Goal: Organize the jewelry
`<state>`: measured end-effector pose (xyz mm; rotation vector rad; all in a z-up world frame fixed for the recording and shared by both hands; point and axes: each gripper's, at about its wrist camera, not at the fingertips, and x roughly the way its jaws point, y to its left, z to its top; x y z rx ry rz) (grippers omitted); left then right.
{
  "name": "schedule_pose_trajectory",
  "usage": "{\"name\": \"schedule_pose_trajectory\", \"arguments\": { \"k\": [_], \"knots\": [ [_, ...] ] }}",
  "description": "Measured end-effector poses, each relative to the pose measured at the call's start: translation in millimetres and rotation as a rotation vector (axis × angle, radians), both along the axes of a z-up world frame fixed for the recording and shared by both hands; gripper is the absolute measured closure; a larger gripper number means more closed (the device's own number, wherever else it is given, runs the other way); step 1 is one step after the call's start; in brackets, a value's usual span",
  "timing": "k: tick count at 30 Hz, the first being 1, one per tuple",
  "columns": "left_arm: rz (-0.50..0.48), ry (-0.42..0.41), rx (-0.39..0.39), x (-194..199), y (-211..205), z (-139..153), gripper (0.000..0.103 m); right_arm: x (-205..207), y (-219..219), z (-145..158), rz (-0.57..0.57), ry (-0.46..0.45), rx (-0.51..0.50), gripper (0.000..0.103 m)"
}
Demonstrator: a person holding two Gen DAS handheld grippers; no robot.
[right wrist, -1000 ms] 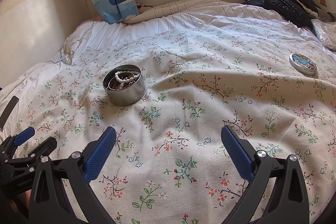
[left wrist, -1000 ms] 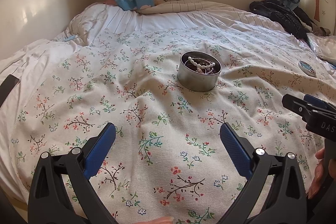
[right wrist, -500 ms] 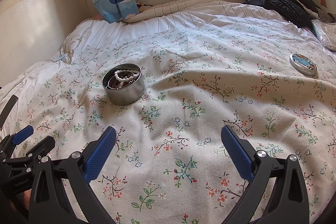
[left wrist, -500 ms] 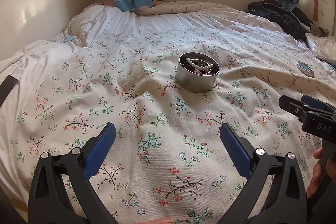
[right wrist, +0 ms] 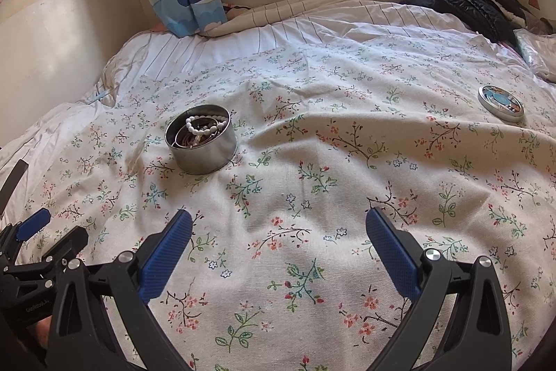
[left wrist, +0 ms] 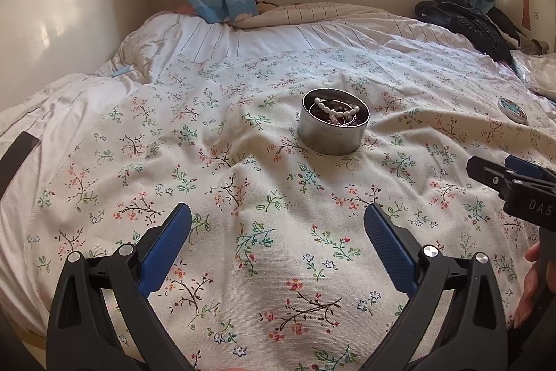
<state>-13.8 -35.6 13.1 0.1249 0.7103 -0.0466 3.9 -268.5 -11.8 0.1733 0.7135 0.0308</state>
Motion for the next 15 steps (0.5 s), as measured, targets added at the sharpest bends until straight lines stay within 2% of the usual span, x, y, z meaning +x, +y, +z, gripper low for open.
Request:
{"name": "schedule_pose_trajectory", "arguments": {
  "k": [4,10,15],
  "knots": [
    [0.005,-0.007,-0.008,-0.6,2.5,1.8,0.007,0.4,-0.1,0.5,-0.002,0.001,-0.002,0.007],
    [0.018,0.100,-0.040,14.1,9.7,-9.4,0.007,0.5,0.0,1.8,-0.007,0.003,-0.006,0.007],
    [0.026,0.097,-0.030,12.4,9.3,-11.1,0.007,1.0,-0.5,2.0,-0.015,0.006,-0.007,0.007]
  ]
}}
